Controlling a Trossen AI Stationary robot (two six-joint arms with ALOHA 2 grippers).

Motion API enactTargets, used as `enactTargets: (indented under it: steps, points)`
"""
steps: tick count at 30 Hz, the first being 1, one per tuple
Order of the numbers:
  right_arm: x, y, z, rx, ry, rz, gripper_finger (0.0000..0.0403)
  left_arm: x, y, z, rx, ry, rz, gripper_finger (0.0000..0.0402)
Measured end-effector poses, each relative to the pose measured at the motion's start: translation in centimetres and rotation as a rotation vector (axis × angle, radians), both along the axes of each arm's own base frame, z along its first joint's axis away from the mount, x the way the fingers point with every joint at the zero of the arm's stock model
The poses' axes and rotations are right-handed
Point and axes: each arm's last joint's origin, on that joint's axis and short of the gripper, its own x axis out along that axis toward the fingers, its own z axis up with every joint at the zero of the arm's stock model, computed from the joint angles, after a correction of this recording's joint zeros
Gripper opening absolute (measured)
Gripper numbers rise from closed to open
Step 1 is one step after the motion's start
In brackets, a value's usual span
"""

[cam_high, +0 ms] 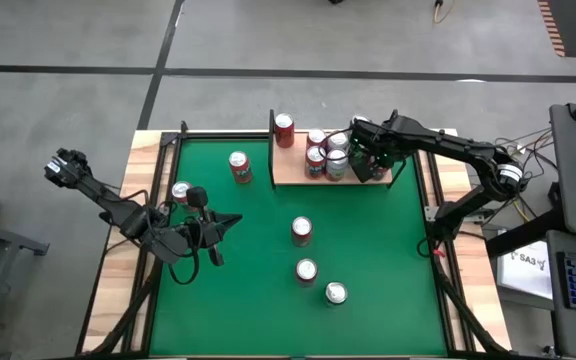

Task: Place canned beverage on shelf
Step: Put the red soda can on the shelf aligned with the other red soda can

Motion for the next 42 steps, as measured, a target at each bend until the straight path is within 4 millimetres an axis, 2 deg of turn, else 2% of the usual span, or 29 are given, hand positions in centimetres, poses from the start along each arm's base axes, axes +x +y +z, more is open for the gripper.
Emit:
enactTargets:
  steps: [6, 17, 28, 37, 42]
  points:
    - [0.0, -0.1, -0.1, -0.013, 0.005, -0.005, 0.0344, 0.0, 0.0, 0.0, 0.0, 0.0, 0.0, 0.0001]
    - [0.0, 0.0, 0.4, -0.017, 0.01, -0.004, 0.0345, 0.0, 0.0, 0.0, 0.0, 0.0, 0.0, 0.0001]
    - [0.4, -0.4, 2.8, -0.078, -0.034, -0.002, 0.0341, 0.0, 0.0, 0.0, 0.0, 0.0, 0.0, 0.0001]
    - [0.5, -0.4, 6.1, -0.112, -0.089, -0.001, 0.0337, 0.0, 0.0, 0.0, -0.001, 0.0, 0.0, 0.0001]
    - [0.8, 0.4, 7.8, -0.147, -0.151, 0.029, 0.0327, 0.0, 0.0, 0.0, -0.009, -0.007, 0.001, 0.0001]
